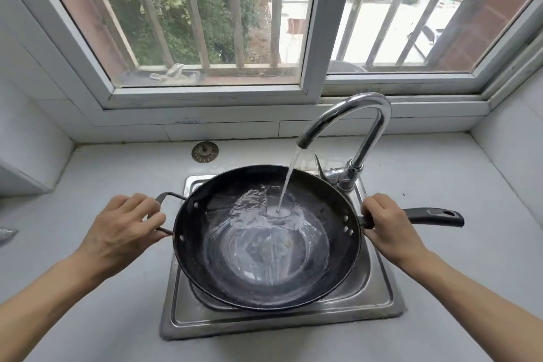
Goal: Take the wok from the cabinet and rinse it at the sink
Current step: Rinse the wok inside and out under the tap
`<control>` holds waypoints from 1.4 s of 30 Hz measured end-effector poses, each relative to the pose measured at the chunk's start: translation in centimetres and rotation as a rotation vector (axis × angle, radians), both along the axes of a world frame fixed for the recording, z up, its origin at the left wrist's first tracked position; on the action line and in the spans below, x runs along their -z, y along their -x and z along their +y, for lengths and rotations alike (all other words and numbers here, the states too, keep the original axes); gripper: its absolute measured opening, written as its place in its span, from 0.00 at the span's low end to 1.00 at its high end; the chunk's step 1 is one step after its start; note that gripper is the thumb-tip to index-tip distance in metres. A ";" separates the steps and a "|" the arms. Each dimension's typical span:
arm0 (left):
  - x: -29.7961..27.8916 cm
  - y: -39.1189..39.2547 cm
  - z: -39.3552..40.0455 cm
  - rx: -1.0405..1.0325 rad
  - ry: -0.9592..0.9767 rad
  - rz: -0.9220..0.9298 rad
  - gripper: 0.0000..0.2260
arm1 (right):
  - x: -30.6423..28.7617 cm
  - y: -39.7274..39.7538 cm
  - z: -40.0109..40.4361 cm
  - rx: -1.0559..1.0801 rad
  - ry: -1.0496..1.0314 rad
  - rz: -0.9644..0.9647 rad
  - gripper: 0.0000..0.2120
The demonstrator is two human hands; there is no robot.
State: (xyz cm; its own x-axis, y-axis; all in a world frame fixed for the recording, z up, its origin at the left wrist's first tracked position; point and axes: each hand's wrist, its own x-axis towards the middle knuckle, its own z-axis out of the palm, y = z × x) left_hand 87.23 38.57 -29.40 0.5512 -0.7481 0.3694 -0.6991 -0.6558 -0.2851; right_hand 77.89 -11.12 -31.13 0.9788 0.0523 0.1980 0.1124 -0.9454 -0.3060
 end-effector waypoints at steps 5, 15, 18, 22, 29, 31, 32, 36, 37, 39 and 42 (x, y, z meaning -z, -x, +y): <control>1.7 0.0 -0.4 0.031 -0.014 0.041 0.11 | 1.4 0.1 -0.3 -0.015 -0.025 0.037 0.22; 5.4 1.7 -0.2 0.018 -0.035 0.123 0.09 | 3.9 2.0 -0.3 -0.062 -0.035 0.111 0.20; 5.8 1.9 -0.2 0.008 -0.006 0.126 0.08 | 4.3 2.0 -0.3 -0.047 -0.043 0.120 0.21; 5.4 2.0 -0.3 -0.022 0.039 0.187 0.08 | 4.3 2.0 -0.4 -0.045 -0.070 0.147 0.21; 2.5 1.8 -1.3 -0.089 -0.001 0.422 0.25 | 4.4 2.6 -1.4 -0.047 -0.073 0.258 0.16; 1.4 1.6 -2.0 -0.114 -0.040 0.483 0.33 | 4.5 2.9 -1.4 -0.021 -0.074 0.286 0.13; 0.8 1.5 -2.4 -0.124 -0.052 0.497 0.34 | 4.6 3.0 -1.3 -0.006 -0.074 0.299 0.13; -0.4 1.2 -3.3 -0.156 -0.104 0.521 0.37 | 4.8 3.2 -1.0 0.043 -0.106 0.329 0.13; -0.4 1.3 -3.3 -0.167 -0.116 0.533 0.37 | 4.7 3.2 -1.0 0.048 -0.109 0.338 0.13; -0.4 1.4 -3.2 -0.186 -0.132 0.550 0.37 | 4.5 3.1 -1.0 0.058 -0.107 0.359 0.13; -0.7 1.4 -3.4 -0.210 -0.159 0.557 0.37 | 4.1 2.6 -1.0 0.058 -0.102 0.395 0.12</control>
State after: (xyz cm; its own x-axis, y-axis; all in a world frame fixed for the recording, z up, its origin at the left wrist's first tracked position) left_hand 85.81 35.16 -28.66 0.7706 -0.6253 -0.1237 -0.6319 -0.7748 -0.0198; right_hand 75.31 -12.13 -35.19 0.9813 -0.0058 -0.1924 -0.0852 -0.9094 -0.4071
